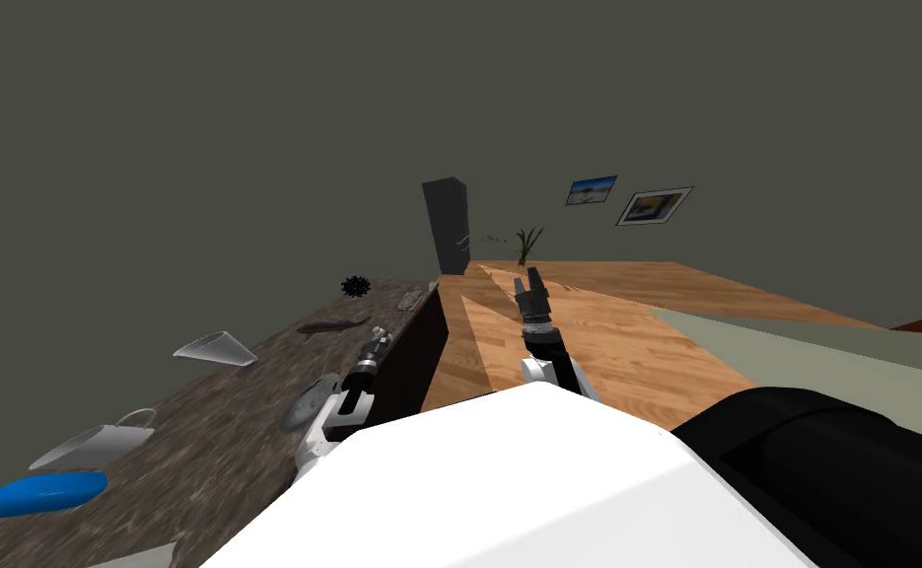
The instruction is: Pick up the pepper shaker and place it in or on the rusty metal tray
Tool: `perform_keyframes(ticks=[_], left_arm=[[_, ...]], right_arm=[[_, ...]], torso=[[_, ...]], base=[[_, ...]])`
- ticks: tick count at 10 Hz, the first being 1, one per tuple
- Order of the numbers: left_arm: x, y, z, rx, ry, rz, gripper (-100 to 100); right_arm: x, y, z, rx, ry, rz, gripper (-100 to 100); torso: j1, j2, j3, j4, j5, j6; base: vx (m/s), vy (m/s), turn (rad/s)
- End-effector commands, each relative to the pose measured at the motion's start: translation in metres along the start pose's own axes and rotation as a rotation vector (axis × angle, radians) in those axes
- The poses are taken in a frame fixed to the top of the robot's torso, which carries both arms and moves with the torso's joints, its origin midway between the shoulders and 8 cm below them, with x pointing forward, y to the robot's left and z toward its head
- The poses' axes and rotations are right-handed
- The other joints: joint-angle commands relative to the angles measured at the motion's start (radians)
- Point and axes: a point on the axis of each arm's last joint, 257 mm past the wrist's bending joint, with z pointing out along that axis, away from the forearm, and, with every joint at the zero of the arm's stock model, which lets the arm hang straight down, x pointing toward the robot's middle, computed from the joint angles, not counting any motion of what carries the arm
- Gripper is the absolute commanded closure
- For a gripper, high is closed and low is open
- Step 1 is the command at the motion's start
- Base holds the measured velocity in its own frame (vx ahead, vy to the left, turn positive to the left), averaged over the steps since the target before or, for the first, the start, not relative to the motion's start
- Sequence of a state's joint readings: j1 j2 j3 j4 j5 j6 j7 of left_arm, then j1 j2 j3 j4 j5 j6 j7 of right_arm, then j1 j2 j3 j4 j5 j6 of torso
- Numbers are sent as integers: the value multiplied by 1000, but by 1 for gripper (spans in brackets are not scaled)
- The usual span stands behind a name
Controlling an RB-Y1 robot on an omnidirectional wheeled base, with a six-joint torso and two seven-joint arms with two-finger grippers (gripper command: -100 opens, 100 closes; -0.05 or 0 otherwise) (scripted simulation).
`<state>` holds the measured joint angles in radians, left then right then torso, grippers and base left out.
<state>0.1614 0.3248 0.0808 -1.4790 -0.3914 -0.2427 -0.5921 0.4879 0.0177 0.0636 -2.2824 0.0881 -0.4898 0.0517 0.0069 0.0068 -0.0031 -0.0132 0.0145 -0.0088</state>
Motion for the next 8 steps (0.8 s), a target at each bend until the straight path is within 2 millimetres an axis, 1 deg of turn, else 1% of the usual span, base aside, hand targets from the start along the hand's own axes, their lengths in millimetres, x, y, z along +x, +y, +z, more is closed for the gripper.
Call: perform_keyframes(ticks=[1,4,8], left_arm=[[-12,-9,15,0,-21,-39,100],[-22,-16,32,-5,-30,-59,100],[-28,-18,55,-24,-22,-51,100]], right_arm=[[0,0,0,0,0,0,0],[0,0,0,0,0,0,0],[0,0,0,0,0,0,0]], torso=[[0,0,0,0,0,0],[4,-4,-2,-1,1,0],[8,-6,-3,-2,2,-1]], base=[[12,-54,-95],[32,-25,-79],[50,10,-82]])
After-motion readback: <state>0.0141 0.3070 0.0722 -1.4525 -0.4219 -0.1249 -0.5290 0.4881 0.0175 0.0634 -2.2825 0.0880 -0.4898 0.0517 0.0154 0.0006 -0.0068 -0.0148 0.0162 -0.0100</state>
